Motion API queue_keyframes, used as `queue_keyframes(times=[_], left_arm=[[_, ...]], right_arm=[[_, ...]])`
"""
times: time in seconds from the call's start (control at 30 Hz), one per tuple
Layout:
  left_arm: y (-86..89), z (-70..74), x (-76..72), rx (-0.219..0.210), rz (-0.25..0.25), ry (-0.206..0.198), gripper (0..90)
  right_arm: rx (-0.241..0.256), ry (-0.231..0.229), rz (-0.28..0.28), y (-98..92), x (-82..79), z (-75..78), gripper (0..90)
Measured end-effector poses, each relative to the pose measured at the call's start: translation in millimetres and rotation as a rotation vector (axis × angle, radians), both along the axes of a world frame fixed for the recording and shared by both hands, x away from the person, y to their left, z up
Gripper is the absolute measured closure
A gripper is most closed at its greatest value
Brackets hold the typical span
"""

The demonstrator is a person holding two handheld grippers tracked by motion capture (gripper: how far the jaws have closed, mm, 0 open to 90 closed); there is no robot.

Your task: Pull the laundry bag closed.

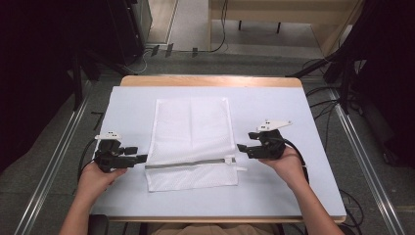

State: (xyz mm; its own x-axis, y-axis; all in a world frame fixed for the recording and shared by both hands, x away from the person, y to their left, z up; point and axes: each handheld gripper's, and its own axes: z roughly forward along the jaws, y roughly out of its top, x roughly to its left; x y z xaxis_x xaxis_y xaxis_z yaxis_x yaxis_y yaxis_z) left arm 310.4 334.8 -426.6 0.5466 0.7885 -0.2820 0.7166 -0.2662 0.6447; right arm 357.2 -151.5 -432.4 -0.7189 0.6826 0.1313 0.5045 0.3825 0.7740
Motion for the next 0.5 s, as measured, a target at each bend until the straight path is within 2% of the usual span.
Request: queue_keyframes(times=[0.13,0.27,0.5], left_arm=[[1.1,-0.5,0.0,0.0,0.011,-0.005,36.5],[2.1,-1.1,0.6,0.008,0.024,-0.001,36.2],[4.5,-2.5,0.9,0.025,0.043,-0.015,34.7]], right_arm=[[0.002,0.008,-0.014,-9.1,2.9,-1.1,33.0],[-0.009,-0.01,-0.018,-17.7,5.5,-3.7,32.2],[-0.016,0.007,-0.059,-28.3,10.9,-8.6,30.8]])
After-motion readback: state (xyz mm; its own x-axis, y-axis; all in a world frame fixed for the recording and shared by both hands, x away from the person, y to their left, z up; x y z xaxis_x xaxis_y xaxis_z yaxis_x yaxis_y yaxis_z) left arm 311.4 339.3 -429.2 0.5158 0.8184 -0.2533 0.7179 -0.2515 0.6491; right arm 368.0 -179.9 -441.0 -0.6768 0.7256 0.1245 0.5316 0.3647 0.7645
